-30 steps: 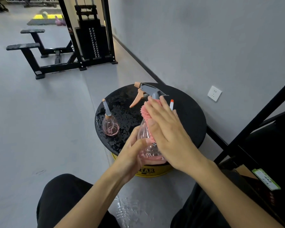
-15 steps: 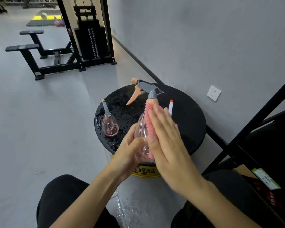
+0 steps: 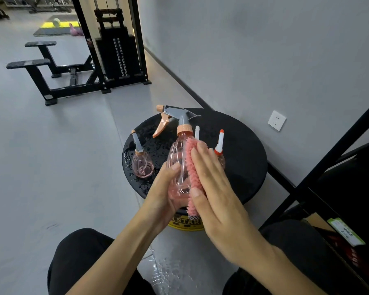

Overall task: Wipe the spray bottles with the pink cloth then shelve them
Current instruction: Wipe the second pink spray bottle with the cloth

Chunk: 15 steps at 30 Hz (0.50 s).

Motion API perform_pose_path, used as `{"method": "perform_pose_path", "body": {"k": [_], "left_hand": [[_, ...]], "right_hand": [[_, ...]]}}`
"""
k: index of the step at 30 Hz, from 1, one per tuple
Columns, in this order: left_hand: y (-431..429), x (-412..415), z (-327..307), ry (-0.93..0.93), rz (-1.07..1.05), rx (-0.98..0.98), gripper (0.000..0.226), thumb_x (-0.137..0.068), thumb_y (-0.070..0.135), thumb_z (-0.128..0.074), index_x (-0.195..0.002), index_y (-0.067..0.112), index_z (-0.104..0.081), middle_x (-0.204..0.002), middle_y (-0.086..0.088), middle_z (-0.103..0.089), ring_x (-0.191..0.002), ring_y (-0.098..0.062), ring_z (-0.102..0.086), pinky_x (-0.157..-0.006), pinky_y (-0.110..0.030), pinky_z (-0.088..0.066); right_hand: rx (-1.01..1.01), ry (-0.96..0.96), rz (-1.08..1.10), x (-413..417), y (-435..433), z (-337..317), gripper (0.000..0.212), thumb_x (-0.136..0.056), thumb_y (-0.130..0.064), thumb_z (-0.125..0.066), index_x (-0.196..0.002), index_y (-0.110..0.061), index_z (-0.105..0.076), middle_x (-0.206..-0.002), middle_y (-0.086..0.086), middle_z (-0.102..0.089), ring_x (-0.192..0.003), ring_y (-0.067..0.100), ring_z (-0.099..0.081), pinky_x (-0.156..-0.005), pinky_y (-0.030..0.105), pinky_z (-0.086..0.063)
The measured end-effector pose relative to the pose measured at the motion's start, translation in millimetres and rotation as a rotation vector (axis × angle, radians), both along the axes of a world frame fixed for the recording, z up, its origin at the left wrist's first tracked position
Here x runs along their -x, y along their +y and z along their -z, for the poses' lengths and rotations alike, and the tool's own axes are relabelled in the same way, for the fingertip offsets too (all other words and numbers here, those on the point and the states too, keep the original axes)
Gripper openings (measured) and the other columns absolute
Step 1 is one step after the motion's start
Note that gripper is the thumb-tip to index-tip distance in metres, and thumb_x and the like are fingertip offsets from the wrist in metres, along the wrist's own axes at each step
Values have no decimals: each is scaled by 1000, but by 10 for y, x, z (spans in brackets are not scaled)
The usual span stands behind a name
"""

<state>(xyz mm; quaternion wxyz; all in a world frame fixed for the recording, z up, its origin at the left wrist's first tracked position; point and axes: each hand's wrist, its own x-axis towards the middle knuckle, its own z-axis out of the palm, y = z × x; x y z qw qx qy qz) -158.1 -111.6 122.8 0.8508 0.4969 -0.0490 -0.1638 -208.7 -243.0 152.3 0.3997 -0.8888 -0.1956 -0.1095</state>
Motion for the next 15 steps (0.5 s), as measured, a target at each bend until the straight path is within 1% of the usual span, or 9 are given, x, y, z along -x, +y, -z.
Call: {"method": "perform_pose_path", "body": {"k": [2,3,4,6,8,9,12,13,15], "left_hand": [[3,11,13,6,27,-13,101,-57,61,-85,-140,16,-50,-130,-8,-65,-104,-19,-70,-75,-34,-61],[-7,20,17,4,50,-8,101,-57,64,-84,-141,19,-50,-134,-9,-63,-106,-19,-69,-78,-35,-61],[-23,32,16,-2,76,-1,96,-59,64,-83,-140,23,-51,-134,-8,-64,-106,-20,-69,-78,-37,-61],[-51,64,-4,-13,121,12,81,-63,61,-82,-133,28,-59,-125,-5,-69,-103,-20,-71,-74,-40,-60],[-66,81,-17,-18,137,12,63,-68,58,-79,-123,32,-67,-118,-3,-72,-101,-21,-72,-72,-42,-60],[-67,84,-23,-14,137,7,57,-68,58,-78,-119,33,-70,-115,-2,-73,-99,-21,-72,-72,-42,-60],[-53,76,-31,7,116,32,65,-52,66,-84,-106,33,-76,-107,4,-76,-92,-15,-74,-65,-35,-61],[-38,68,-22,6,108,51,65,-49,67,-85,-104,33,-77,-106,4,-76,-91,-14,-74,-65,-34,-61],[-8,47,-3,-8,83,52,66,-54,66,-84,-109,32,-75,-113,-1,-74,-99,-16,-72,-71,-36,-62]], "right_hand": [[2,2,11,13,11,0,56,-105,-28,-27,-155,-30,-3,-162,-23,6,-148,-1,12,-124,42,-3],[-1,6,18,-16,8,-15,54,-105,-31,-24,-155,-31,-4,-162,-24,5,-148,-2,12,-124,44,-4],[-7,6,24,-66,2,-39,53,-105,-35,-22,-155,-32,-4,-162,-25,4,-148,-3,12,-123,45,-4],[-28,23,41,-199,-28,-108,53,-105,-41,-20,-155,-34,-7,-161,-27,3,-146,-6,13,-124,45,-2],[-29,48,46,-318,-53,-163,54,-103,-42,-20,-156,-34,-9,-161,-27,3,-145,-8,15,-124,45,-1],[-20,42,44,-344,-54,-175,54,-104,-41,-20,-156,-33,-9,-161,-26,3,-145,-8,15,-124,46,-1],[24,-11,27,-271,-16,-161,52,-106,-37,-21,-156,-32,-6,-162,-23,4,-147,-4,13,-123,46,-2],[42,-19,21,-208,-4,-135,52,-107,-35,-21,-156,-32,-4,-162,-23,5,-147,-3,13,-124,45,-1],[95,-45,18,-64,14,-67,53,-107,-34,-21,-156,-30,-1,-163,-21,8,-148,-1,13,-124,41,2]]}}
